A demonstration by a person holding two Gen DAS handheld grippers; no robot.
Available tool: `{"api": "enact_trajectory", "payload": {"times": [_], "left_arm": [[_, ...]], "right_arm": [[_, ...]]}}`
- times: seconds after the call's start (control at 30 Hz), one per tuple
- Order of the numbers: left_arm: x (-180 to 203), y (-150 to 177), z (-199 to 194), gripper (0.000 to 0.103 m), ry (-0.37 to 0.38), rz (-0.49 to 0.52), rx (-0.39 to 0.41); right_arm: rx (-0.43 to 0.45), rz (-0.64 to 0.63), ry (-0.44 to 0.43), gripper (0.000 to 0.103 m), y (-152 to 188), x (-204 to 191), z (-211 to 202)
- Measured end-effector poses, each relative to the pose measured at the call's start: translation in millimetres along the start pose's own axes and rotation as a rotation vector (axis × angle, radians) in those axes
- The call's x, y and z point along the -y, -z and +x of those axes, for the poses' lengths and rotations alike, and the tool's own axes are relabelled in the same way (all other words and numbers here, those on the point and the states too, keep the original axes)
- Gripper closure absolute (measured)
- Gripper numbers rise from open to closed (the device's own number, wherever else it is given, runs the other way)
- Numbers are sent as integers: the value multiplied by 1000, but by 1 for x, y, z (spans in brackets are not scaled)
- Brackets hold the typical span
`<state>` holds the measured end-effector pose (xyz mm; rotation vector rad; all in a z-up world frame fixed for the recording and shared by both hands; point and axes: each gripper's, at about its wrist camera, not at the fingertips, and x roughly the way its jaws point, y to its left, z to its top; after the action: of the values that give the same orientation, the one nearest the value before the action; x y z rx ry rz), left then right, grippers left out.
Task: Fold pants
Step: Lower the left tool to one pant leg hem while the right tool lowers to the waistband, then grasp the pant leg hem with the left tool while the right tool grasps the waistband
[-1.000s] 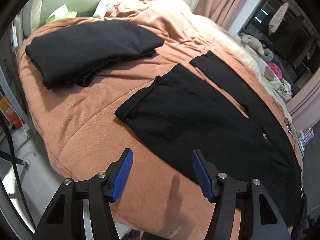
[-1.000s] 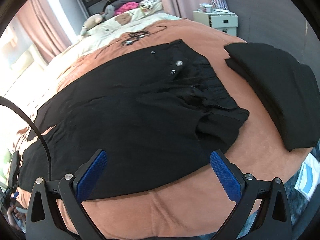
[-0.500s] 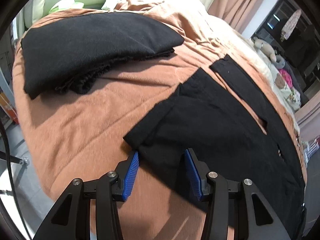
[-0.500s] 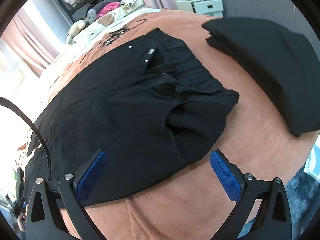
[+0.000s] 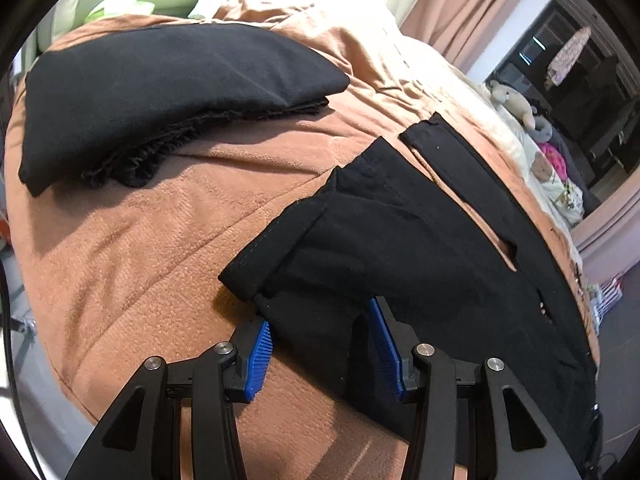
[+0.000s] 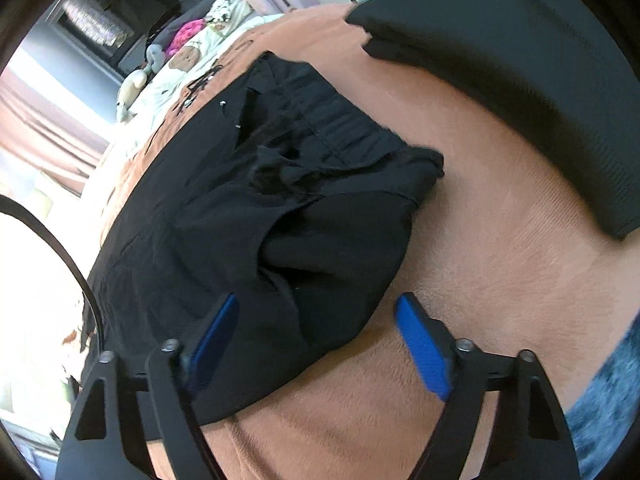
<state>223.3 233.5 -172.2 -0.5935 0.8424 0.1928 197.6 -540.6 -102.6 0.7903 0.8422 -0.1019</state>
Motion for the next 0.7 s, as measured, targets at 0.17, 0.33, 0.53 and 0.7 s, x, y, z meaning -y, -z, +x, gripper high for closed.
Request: {"api": "enact_trajectory", "payload": {"times": [0.17,0.33,0.53,0.7], "left_arm": [[-5,-9,1,91,-9,-41,-4],[7,-18,-19,96,-2,-5,45],[22,-37,-37,98,22,13,91],[41,-57,-50,99,40,41,132]], "right_arm": [[20,52,-93,37,-9,12,3],[12,29,-161,87,-13,13,-3],[112,66,-232,103,-20,22,-44],[192,40,-276,103,-30,15,-84]]}}
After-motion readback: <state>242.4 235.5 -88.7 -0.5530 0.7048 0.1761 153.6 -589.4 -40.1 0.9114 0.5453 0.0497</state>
